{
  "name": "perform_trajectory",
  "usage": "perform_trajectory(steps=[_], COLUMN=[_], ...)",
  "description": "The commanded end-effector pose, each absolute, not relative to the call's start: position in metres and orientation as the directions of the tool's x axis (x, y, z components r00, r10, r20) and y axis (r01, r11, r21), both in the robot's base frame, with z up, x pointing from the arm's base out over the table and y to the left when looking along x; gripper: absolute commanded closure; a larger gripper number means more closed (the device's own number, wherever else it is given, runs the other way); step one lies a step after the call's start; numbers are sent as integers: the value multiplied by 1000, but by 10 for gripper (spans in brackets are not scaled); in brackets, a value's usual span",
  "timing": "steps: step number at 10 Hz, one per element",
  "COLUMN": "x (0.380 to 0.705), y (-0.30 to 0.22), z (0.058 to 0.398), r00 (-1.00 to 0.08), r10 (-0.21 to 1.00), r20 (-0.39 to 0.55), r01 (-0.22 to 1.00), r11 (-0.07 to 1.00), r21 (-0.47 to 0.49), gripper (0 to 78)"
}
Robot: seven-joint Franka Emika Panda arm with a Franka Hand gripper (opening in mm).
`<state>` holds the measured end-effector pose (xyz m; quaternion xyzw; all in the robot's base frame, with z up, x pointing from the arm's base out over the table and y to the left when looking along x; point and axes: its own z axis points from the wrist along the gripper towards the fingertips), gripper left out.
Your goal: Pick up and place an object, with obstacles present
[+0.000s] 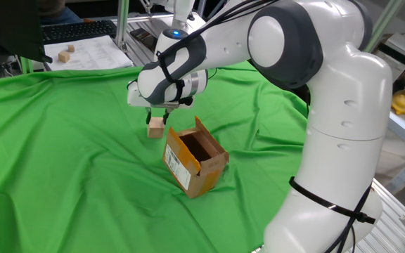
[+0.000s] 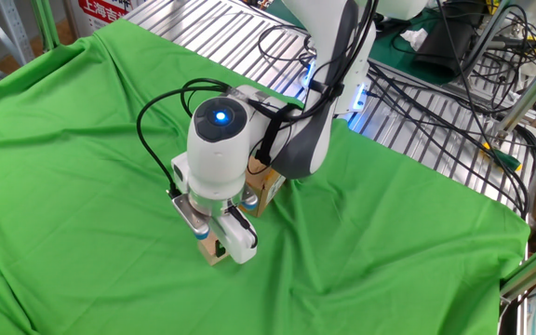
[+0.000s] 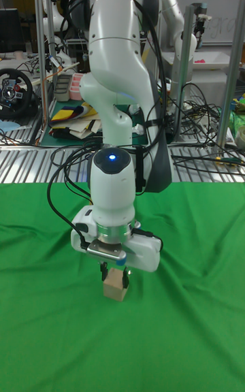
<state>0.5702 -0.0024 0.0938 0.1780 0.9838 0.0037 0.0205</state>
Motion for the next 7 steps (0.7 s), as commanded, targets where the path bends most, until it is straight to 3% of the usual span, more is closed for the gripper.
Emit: perform_trajectory(steps=[1, 7], x=[563, 551], y=[-7, 1], z=[134, 158], r00=[-935, -926], r10=[353, 376], r20=[-25, -21], r01=[353, 376], r11=[936, 927], r21=[4, 9], gripper=[762, 762])
